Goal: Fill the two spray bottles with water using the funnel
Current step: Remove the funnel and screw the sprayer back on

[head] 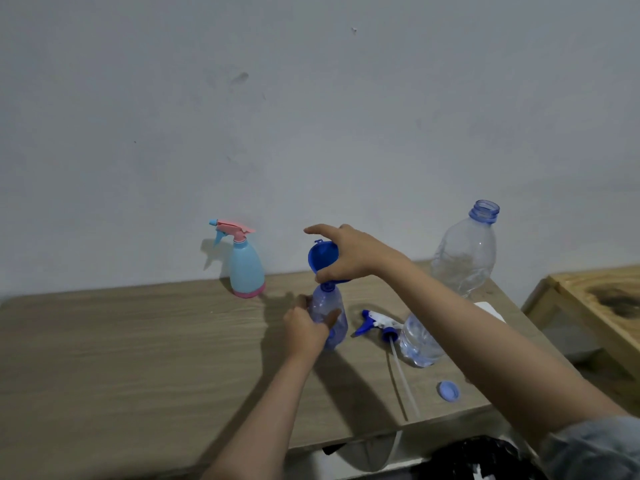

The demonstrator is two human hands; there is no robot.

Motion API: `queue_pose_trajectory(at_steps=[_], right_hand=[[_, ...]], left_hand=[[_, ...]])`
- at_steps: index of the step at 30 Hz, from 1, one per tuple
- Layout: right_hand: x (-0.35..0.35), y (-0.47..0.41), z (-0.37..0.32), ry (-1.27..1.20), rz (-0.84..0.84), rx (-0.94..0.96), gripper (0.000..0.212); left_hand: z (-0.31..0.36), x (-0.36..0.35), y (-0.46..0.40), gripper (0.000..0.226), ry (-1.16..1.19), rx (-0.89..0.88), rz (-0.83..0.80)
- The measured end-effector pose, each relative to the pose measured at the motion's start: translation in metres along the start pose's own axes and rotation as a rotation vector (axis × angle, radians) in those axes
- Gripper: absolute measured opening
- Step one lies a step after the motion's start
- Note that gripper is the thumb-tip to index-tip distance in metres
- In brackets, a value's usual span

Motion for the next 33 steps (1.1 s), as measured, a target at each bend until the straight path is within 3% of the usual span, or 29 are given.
queue_pose_trajectory(at_steps=[4, 8, 11, 16, 23, 33], right_hand=[[0.009, 0.029, 0.007, -0.100, 0.127, -0.006, 0.067], [-0.008, 0.067, 0.027, -0.443, 0.400, -0.046, 0.048], [-0.054, 0.095, 0.045, -0.773, 0.574, -0.152, 0.049], [-0.129, 0.129, 0.059, -0.948, 0.719, -0.210, 0.053], [-0.184, 0.145, 0.065, -0.718, 0.808, -0.373, 0.055], [-0.219, 0.140, 0.071, -0.558, 0.717, -0.321, 0.063]], left_hand=[[-0.006, -0.001, -0.004, 0.046, 0.039, -0.032, -0.012], [-0.009, -0.002, -0.007, 0.049, 0.046, -0.092, -0.004], [-0.011, -0.004, -0.011, 0.047, 0.043, -0.108, 0.035], [-0.013, -0.006, -0.014, 0.046, 0.049, -0.119, 0.048], [-0.010, -0.005, -0.013, 0.045, 0.024, -0.139, 0.026], [-0.010, -0.005, -0.013, 0.044, 0.036, -0.140, 0.037]])
Point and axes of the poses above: each hand's wrist, its own y-axis away from the middle knuckle, its own x-axis out of the back of the hand, z = x × y, the point moved 4 cm from there along -y, towards the middle knuckle, and after that the axes turned 6 degrees about x, right-handed, at the moved point
